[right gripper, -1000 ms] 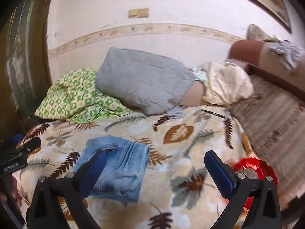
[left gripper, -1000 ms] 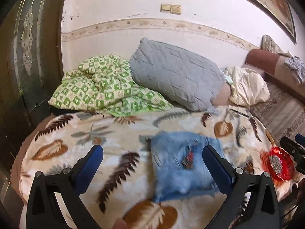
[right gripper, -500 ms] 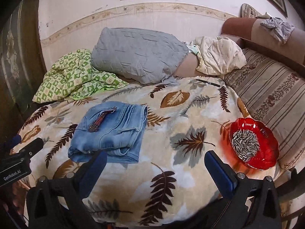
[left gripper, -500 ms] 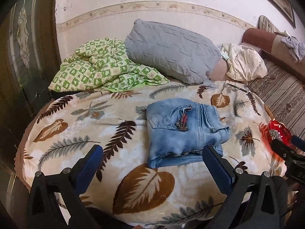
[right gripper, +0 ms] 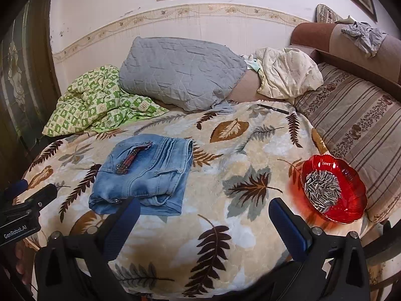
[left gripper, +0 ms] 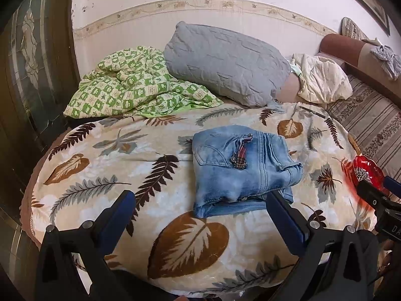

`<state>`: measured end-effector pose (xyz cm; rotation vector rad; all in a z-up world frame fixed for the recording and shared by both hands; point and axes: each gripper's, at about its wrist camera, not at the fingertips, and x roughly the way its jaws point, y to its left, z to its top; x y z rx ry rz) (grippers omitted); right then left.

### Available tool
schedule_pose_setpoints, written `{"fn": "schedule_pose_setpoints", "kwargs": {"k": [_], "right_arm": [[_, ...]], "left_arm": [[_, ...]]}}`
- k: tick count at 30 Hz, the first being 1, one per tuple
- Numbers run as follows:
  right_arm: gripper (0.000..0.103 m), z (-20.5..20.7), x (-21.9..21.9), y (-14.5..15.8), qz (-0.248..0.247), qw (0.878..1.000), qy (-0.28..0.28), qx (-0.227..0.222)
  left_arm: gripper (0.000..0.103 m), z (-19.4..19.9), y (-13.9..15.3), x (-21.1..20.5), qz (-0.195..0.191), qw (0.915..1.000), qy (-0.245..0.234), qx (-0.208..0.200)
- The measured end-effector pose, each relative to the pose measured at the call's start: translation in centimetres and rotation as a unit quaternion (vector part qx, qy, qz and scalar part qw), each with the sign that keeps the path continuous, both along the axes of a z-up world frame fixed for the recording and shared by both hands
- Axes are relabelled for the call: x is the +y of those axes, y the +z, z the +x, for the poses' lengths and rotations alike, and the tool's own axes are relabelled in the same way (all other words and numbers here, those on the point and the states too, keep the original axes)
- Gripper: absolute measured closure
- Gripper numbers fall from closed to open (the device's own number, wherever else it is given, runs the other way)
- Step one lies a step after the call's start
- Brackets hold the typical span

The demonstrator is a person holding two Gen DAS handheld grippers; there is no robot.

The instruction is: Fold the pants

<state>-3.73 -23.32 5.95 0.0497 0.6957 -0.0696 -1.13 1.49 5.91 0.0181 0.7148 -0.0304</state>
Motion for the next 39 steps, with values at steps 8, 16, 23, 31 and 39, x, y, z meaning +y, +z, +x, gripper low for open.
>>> {"fn": "schedule_pose_setpoints", "kwargs": {"k": [8,16,23,31,39], "right_arm": [[0.0,0.12,0.1,0.03,-0.002,1.0,0.002,0.001],[0.0,0.18,0.13,0.09,-0.004,1.0,0.003,0.0],[0.0,0.29,-0.02,0.08,-0.004,1.0,0.005,0.0],[0.0,0.38,-0.06,0.09,-0.004,1.0,0.008,0.002],[0.0,0.26,0.07,-0.02,-0.006,1.0,0.008,0.002]], "left_arm": [[0.0,-0.05,-0.02,-0.14,0.002,1.0,0.002,-0.001],[0.0,0.0,0.02,-0.08,0.001,1.0,0.003,0.0],[0.0,-0.11,0.06,-0.23,0.001,1.0,0.004,0.001],[0.0,-0.08,0.07,-0.14,0.001,1.0,0.004,0.001],[0.0,-0.82,-0.15,-0.09,-0.021,0.9997,0.004,-0.007]]}}
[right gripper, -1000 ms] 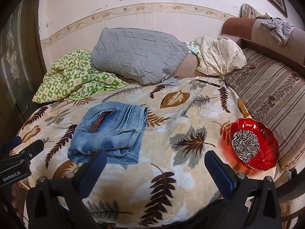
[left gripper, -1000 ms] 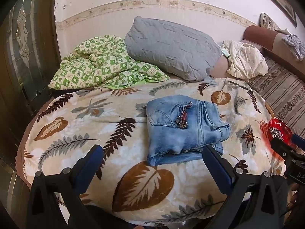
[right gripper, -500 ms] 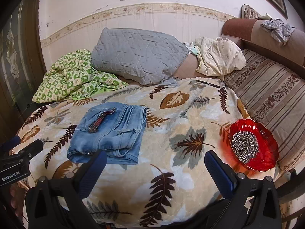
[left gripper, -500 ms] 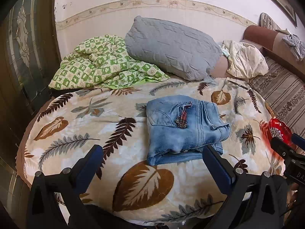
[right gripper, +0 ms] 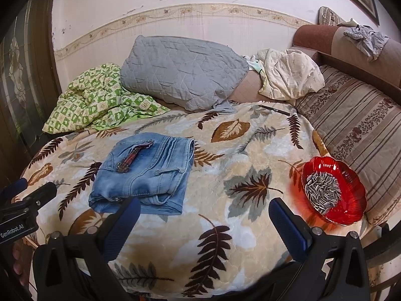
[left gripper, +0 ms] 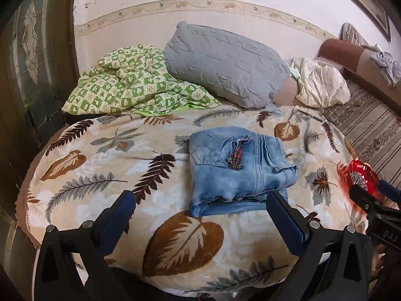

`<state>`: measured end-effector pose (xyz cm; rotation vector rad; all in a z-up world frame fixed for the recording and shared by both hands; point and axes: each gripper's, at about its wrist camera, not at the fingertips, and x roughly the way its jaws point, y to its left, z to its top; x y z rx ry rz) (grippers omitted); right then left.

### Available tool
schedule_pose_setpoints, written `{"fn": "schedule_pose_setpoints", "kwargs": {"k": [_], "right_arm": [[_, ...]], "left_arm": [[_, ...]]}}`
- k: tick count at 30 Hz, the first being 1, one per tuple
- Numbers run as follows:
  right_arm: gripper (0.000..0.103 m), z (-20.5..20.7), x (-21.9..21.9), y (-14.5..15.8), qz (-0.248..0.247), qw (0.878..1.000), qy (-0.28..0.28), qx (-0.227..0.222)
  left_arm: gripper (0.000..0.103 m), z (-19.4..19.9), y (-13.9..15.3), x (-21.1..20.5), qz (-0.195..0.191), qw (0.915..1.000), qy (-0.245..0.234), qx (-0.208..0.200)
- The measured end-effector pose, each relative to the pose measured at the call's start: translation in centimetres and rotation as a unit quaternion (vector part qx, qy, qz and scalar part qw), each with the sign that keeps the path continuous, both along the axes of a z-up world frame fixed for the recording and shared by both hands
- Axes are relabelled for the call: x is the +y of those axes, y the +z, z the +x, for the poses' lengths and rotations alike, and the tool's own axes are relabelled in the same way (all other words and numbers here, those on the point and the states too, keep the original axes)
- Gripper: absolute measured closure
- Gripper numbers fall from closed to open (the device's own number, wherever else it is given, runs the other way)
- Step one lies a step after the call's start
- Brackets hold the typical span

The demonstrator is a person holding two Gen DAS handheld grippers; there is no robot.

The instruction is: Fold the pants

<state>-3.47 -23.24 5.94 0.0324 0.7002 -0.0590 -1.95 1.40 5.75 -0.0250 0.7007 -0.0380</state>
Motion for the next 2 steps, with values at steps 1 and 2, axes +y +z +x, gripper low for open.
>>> {"fn": "schedule_pose_setpoints", "kwargs": {"k": [1,2], "right_arm": [[0.0,-0.09,0.08,-0.04,0.0,1.0,-0.001,0.0],[0.0,-0.15,0.12,-0.05,-0.001,1.0,-0.001,0.0]], "left_arm": [[0.0,0.01,0.01,-0.04,-0.001,1.0,0.0,0.0],[0.0,0.0,0.01,-0.12,0.0,1.0,0.001,0.002]]}}
